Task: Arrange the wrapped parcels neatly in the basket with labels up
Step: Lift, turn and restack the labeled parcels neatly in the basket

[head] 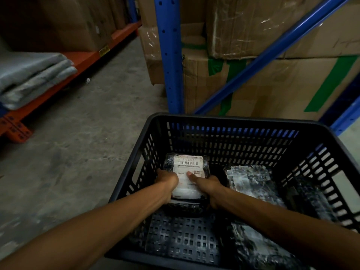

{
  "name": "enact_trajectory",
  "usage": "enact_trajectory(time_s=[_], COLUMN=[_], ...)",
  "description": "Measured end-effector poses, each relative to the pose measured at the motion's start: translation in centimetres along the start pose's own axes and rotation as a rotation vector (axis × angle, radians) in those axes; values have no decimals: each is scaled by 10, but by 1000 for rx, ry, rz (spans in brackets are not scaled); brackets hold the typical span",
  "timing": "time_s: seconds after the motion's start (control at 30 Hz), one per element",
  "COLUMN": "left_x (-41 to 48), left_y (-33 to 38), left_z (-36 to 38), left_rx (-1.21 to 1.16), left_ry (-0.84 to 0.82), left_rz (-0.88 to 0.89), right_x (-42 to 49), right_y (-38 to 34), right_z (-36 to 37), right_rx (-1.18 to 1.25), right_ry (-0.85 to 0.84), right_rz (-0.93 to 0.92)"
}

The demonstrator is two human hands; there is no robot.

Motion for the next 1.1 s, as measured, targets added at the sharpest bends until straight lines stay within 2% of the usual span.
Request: enact_trajectory(time_s=[0.17,0.27,0.33,0.37,0.43,0.53,0.57,0.63,0.73,0.83,0.97,1.03,1.1], left_x=[-5,-13,-21,-28,-57,-116,-136,-152,-142,-124,-118,-120,-125], left_y=[6,13,22,30,52,82,81,61,29,17,27,29,34], left_z=[-5,-9,-14,-15,-6,48,73,118,161,178,184,181,175], left_rx=[-105,-23,94,214,496,826,957,1218,1603,1784,1678,1592,1511], left_ry=[-34,-54,3,63,161,112,48,-47,-76,-75,-28,-42,-144], left_rz=[28,67,114,167,327,827,995,1148,1131,983,1001,1054,1064], right_x=[-12,-25,-35,-41,-58,-97,-105,-106,-86,-64,-49,-48,-54], right_y=[-6,-14,-30,-45,-87,-132,-129,-98,-30,3,4,5,-5], right_z=[1,9,3,-10,-52,-113,-127,-152,-162,-160,-151,-144,-145], right_rx=[-41,-44,-77,-168,-518,-1208,-1419,-1688,-1920,-2026,-1952,-1956,-1895], right_ry=[-69,-241,-342,-336,-225,-111,-102,-174,-334,-267,-79,-67,-109], right_rz=[-1,31,-12,-78,-316,-671,-723,-674,-530,-486,-528,-546,-573])
Point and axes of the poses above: each hand's wrist, its own x-axis towards the middle knuckle, its own z-axis out of the palm, y = z × x, the point moved 9 cm from there along x, towards the middle knuckle, and after that the axes turned 8 degrees about -z, right-handed, at the moved point
